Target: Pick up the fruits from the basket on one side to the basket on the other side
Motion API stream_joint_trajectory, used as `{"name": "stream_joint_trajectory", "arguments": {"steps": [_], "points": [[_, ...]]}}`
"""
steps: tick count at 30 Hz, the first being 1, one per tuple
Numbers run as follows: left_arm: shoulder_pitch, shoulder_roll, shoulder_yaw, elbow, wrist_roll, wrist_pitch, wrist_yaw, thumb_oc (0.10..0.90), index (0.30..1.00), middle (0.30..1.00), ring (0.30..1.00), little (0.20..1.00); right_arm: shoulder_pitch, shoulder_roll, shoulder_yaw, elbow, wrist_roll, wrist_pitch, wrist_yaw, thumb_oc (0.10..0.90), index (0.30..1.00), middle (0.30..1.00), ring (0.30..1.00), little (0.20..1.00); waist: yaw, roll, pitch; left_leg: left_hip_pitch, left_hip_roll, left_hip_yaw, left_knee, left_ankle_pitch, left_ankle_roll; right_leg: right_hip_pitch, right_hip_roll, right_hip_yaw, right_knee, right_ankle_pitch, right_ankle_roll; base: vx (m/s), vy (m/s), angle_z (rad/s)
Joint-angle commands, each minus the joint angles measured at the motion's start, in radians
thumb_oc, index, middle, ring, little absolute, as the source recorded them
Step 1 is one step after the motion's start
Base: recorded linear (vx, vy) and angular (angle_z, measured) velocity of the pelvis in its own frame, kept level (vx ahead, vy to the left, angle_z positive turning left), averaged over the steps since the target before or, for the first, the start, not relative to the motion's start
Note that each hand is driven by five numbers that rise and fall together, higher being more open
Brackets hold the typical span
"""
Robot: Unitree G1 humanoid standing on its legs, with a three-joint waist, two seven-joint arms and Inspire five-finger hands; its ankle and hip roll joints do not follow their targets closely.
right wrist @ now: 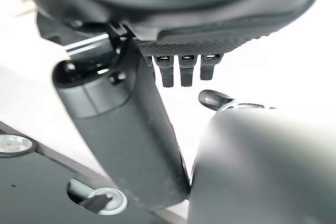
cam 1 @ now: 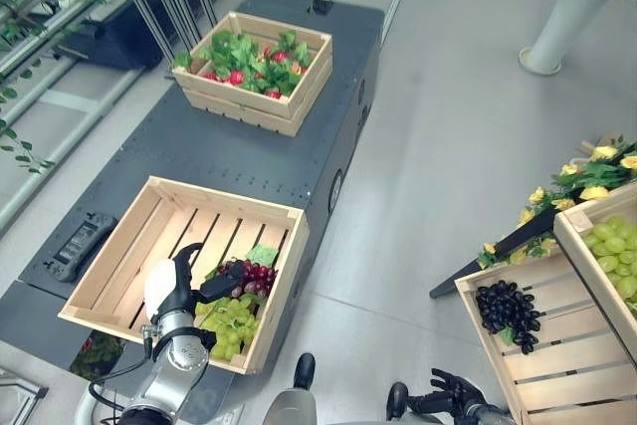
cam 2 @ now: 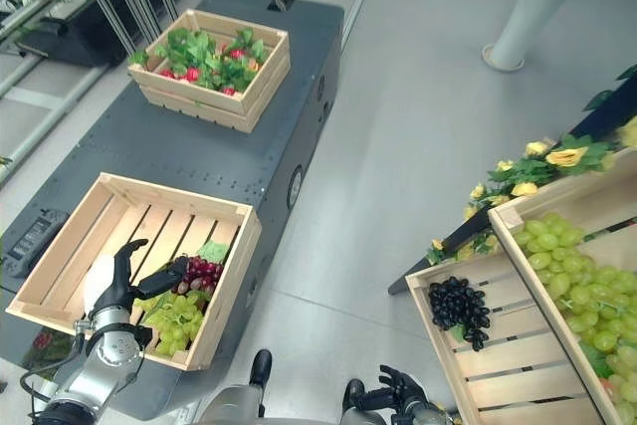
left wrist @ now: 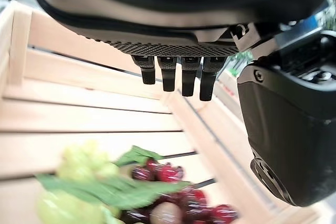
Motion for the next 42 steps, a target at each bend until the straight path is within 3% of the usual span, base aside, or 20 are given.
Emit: {"name": "stream_joint_trajectory", "arguments": {"steps": [1,10,13,21,25,27,42], "points": [[-0.105,0.106,0.074,-0.033,0.075,0.007,-0.006,0.800,0.900,0.900,0.900,0.900,0.002,-0.066,0.028,-0.052,0.006,-0.023,0.030,0.800,0.900,0.900,0.900,0.900,0.002,0.000,0.033,-0.030,-0.087,0.013,0.062,-0.047,0.030,-0.119,0.057,-0.015,0.156,-0.022,-0.072,-0.03,0.058,0.04],[-0.103,0.177,0.062,-0.024,0.103,0.047,-0.097,0.800,0.900,0.900,0.900,0.900,-0.008,-0.098,0.030,-0.103,0.000,-0.034,0.042,0.800,0.900,0.900,0.900,0.900,0.007,-0.006,0.083,-0.078,-0.088,0.009,0.095,-0.046,0.028,-0.153,0.059,-0.030,0.175,-0.026,-0.073,-0.01,0.020,0.02],[-0.125,0.214,0.037,-0.037,0.095,0.045,-0.207,0.800,0.900,0.900,0.900,0.900,-0.020,-0.108,0.033,-0.134,0.020,-0.029,0.043,0.800,0.900,0.900,0.900,0.900,0.007,-0.013,0.113,-0.112,-0.089,0.009,0.128,-0.049,0.030,-0.184,0.062,-0.034,0.207,-0.033,-0.076,-0.04,0.007,0.14],[-0.149,0.284,0.029,-0.105,0.024,0.051,-0.326,0.800,0.900,0.900,0.900,0.900,-0.023,-0.132,0.022,-0.201,0.041,-0.032,0.047,0.800,0.900,0.900,0.900,0.900,0.006,-0.015,0.168,-0.185,-0.094,0.009,0.202,-0.054,0.034,-0.254,0.059,-0.047,0.283,-0.048,-0.079,-0.05,0.004,0.03],[-0.136,0.312,0.037,-0.171,0.019,0.006,-0.460,0.800,0.900,0.900,0.900,0.900,-0.028,-0.136,0.012,-0.213,0.061,-0.039,0.040,0.800,0.900,0.900,0.900,0.900,0.019,-0.016,0.197,-0.228,-0.100,-0.005,0.243,-0.053,0.030,-0.278,0.061,-0.059,0.313,-0.057,-0.083,-0.05,-0.033,0.06],[-0.131,0.322,0.045,-0.203,0.019,0.030,-0.486,0.800,0.900,0.900,0.900,0.900,-0.024,-0.137,0.006,-0.220,0.066,-0.046,0.041,0.800,0.900,0.900,0.900,0.900,0.024,-0.016,0.209,-0.232,-0.100,-0.009,0.253,-0.056,0.027,-0.274,0.063,-0.063,0.319,-0.064,-0.084,-0.02,-0.034,0.04],[-0.066,0.382,0.130,-0.239,0.069,0.016,-0.513,0.800,0.900,0.900,0.900,0.900,-0.008,-0.135,-0.015,-0.262,0.092,-0.068,0.022,0.800,0.900,0.900,0.900,0.900,0.059,-0.025,0.259,-0.309,-0.114,-0.026,0.346,-0.070,0.024,-0.318,0.061,-0.095,0.414,-0.101,-0.091,-0.01,-0.026,0.10]]}}
